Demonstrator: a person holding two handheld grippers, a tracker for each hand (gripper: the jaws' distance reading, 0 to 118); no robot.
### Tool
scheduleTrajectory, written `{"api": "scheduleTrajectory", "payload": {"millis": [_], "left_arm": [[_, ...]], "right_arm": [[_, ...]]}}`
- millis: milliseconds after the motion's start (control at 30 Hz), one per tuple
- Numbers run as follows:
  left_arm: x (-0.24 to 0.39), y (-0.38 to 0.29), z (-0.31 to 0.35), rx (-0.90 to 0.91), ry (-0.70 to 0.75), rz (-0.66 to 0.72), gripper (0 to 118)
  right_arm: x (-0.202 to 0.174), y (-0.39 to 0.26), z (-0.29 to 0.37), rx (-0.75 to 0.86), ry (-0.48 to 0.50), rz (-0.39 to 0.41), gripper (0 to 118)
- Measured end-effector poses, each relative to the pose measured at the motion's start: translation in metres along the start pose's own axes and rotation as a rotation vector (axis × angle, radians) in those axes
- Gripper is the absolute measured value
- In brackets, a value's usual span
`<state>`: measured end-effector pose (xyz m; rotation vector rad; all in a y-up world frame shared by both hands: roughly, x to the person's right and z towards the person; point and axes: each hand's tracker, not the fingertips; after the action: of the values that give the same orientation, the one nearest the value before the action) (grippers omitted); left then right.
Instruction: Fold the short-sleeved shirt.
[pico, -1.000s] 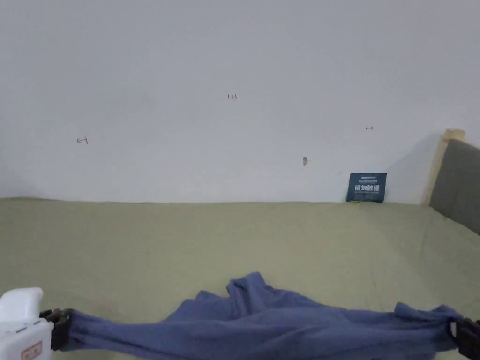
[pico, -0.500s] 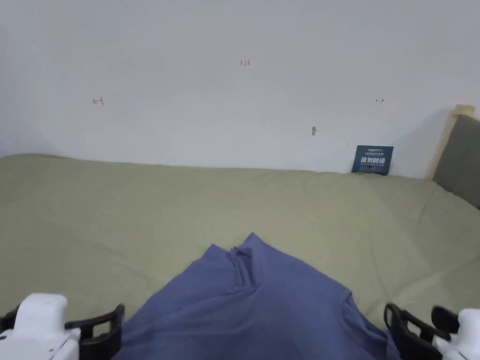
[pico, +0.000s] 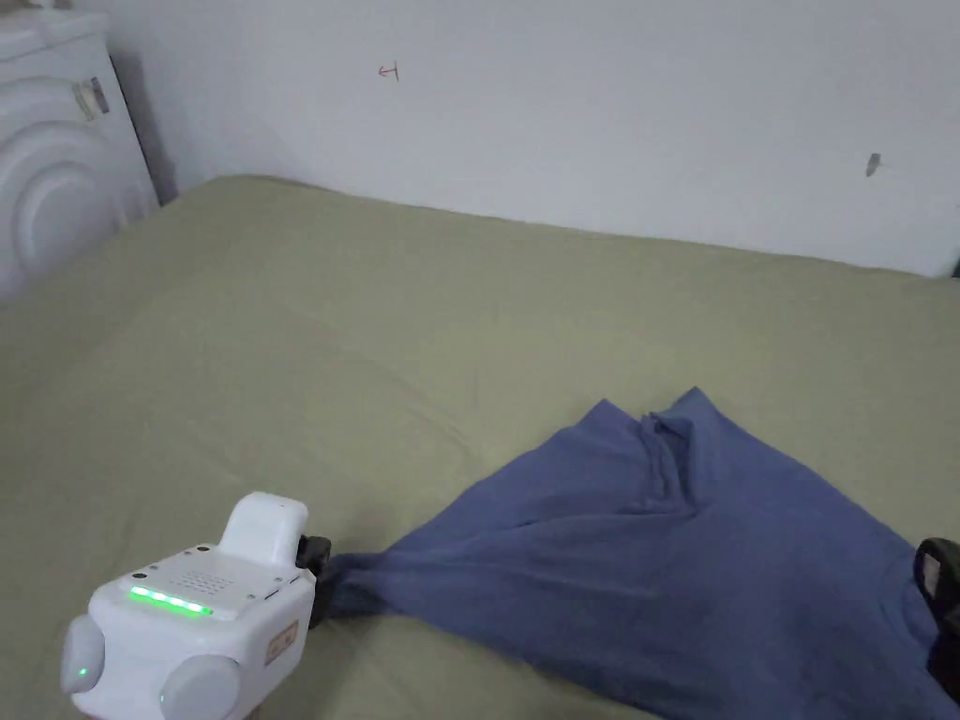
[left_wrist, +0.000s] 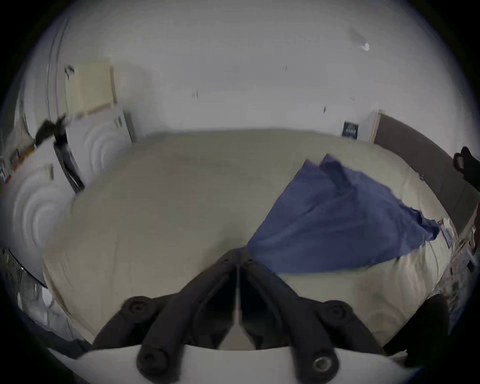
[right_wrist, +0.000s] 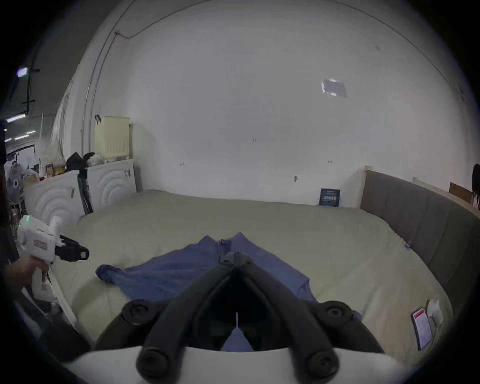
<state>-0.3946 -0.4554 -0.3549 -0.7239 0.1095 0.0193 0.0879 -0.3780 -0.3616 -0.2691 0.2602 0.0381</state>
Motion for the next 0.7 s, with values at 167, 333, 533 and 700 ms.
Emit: {"api": "scheduleTrajectory", "payload": {"millis": [167, 333, 533, 700], "left_arm": [[-0.003, -0.015, -0.056, -0.078, 0.013, -0.039, 110], [-0.012, -0.008, -0.1, -0.118, -0.006, 0.017, 87], [0.009, -0.005, -0.097, -0.119, -0.026, 0.021, 3], [0.004, -0.005, -0.073, -0.106, -0.053, 0.05, 3]], "right_arm": [[0.019, -0.025, -0.044, -0.099, -0.01, 0.011, 0], [0.044, -0.017, -0.094, -0.186, -0.054, 0.04, 0], [0.101, -0.027, -0.255, -0.399, -0.092, 0.091, 71], [0.122, -0.045, -0.37, -0.574, -0.014, 0.174, 84]]}}
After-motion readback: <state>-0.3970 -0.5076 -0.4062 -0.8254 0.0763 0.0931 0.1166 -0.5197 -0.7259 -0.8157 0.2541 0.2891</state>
